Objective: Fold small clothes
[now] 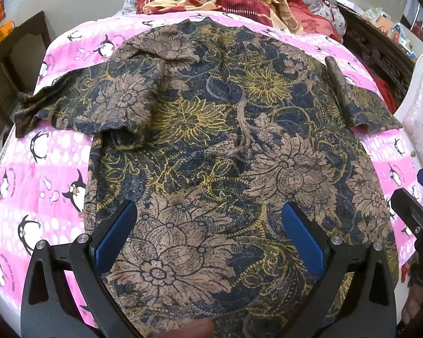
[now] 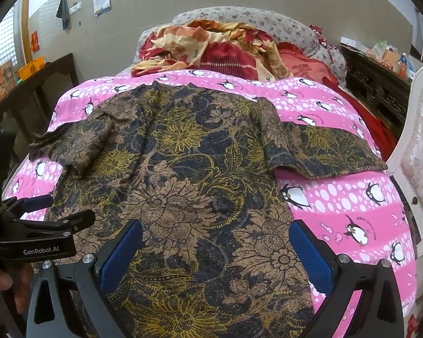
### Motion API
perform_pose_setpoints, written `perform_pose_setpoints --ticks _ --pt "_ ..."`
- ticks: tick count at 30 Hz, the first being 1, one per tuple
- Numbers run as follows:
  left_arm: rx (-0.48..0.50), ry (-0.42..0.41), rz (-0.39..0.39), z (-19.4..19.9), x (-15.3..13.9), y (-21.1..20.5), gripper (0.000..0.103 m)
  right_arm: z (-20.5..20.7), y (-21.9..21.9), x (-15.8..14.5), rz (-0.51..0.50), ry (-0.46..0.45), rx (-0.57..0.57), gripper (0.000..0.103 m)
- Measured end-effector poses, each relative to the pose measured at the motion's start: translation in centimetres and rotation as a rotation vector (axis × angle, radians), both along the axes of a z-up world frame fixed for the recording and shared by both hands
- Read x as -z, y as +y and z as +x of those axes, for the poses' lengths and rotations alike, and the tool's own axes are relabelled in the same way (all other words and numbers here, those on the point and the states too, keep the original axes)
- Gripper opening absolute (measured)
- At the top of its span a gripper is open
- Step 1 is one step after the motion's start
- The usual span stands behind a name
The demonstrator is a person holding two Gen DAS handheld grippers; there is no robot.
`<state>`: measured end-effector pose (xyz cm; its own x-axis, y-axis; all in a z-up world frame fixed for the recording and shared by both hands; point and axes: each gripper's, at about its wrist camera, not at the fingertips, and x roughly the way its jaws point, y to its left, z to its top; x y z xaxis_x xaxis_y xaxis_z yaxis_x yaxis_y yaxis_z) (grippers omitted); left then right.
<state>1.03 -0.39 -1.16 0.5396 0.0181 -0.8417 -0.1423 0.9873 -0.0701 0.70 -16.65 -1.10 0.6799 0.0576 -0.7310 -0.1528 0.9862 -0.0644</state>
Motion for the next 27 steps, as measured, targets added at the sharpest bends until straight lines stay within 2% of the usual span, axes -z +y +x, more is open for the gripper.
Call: perform_pose_setpoints --ticks 3,9,17,18,20,22,25,27 --pt "0.0 -0.024 0.02 0.0 -0.1 0.0 0.103 -0.1 0.1 -0.1 -0.003 -0.003 -0.003 0.103" --pt "0.001 -0.002 0.002 0.0 -0.2 0.0 0.103 -0.3 0.3 -0.4 -0.003 -0.006 -0.005 0.103" --pt "0.0 -0.066 0.039 -0.3 -0.7 0.0 0.103 -0.4 0.4 -0.4 -0.016 -0.004 -0.006 0.103" --pt "0.001 -0.055 0.032 -0.4 -0.7 0.0 0.103 -0.4 0.5 -0.4 -0.019 -0.003 -0.006 0.103" --pt "0.003 0.036 -0.033 -0.7 -0.4 0.3 0.103 -0.4 0.6 -0.4 -0.026 0.0 -0.005 0.103" --pt "0.004 0.091 -0.067 -0.6 0.0 0.4 0.103 -0.2 0.5 -0.3 -0.026 0.002 -0.006 0.103" --pt "0.002 0.125 -0.043 0.0 0.7 0.8 0.103 0.6 0.4 0.2 -0.032 0.007 -0.003 0.103" --pt "0.009 0.092 -0.018 0.8 1.3 1.3 0.103 1.6 0.4 0.8 -0.045 0.009 0.005 0.103"
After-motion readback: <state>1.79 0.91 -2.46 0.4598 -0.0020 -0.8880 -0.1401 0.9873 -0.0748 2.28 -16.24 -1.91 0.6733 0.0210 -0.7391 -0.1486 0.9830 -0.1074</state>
